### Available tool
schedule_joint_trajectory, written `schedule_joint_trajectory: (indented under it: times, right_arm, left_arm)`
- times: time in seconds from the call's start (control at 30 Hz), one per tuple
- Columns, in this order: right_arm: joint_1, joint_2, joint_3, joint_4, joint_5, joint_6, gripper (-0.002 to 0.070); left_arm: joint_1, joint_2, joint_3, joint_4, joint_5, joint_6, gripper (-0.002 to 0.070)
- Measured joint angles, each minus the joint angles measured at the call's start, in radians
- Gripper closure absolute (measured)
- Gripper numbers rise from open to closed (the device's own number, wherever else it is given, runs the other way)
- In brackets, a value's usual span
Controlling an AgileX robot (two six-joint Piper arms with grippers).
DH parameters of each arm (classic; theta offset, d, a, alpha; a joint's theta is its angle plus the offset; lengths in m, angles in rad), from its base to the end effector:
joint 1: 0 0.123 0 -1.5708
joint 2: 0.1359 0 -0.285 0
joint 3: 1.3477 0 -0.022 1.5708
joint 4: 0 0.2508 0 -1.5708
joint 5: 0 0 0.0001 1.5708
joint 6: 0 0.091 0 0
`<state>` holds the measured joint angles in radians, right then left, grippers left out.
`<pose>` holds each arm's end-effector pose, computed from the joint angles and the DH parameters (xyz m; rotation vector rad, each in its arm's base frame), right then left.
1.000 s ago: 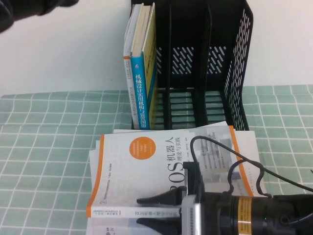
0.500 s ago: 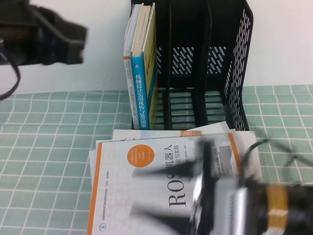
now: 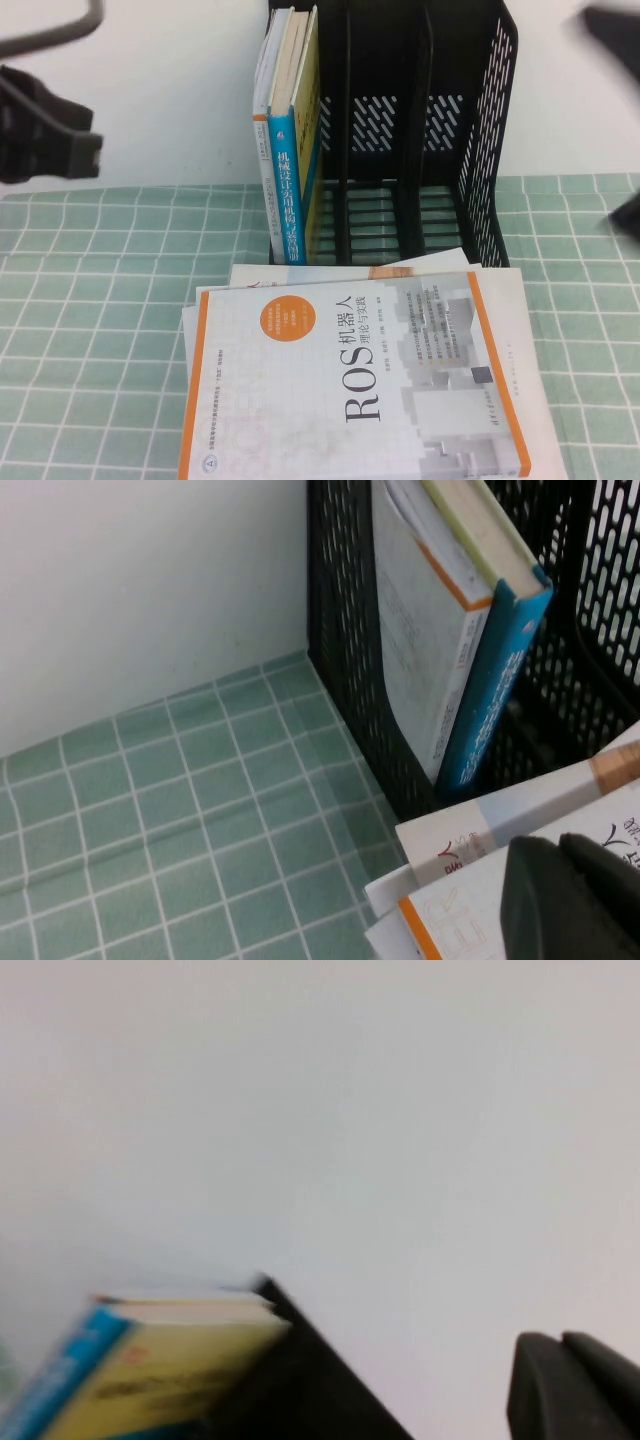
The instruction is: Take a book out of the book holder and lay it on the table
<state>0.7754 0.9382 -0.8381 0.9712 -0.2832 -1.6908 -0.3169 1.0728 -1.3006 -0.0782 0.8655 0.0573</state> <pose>0.1595 0.1270 0.4055 -0.8310 1.1593 -0.1351 0.1961 -0.0700 0.4407 0.3777 2.0948 -0.2470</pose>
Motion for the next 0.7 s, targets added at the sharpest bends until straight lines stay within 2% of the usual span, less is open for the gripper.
schedule_joint_trajectory:
  times: [0.13,0.17,0.3,0.4,0.53,0.63,0.7]
  right_arm:
    - [0.000,-0.075,-0.007,0.555,-0.220,-0.456,0.0672]
    - [0.000,-0.088,-0.005,0.643,-0.306,-0.573,0.0673]
    - [0.008,-0.146,0.031,0.786,-0.621,-0.791,0.0675]
    - [0.017,-0.220,0.078,0.799,-0.693,-0.822,0.0676]
    - [0.017,-0.345,0.135,0.799,-0.620,-0.799,0.0677]
    - [0.017,-0.425,0.175,0.799,-0.384,-0.763,0.0677]
    - [0.017,-0.454,0.197,0.799,-0.155,-0.750,0.0678]
  left_arm:
    - [0.000,-0.071,0.065,0.002,-0.055,-0.005,0.0677]
    - [0.000,-0.091,0.086,0.002,-0.064,-0.009,0.0677]
    - [0.000,-0.176,0.191,0.000,-0.116,-0.012,0.0677]
    - [0.000,-0.240,0.295,-0.006,-0.203,-0.013,0.0678]
    - [0.000,-0.319,0.447,-0.021,-0.332,-0.015,0.0677]
    - [0.000,-0.363,0.543,-0.063,-0.445,-0.015,0.0677]
    - [0.000,-0.376,0.592,-0.120,-0.500,-0.015,0.0677]
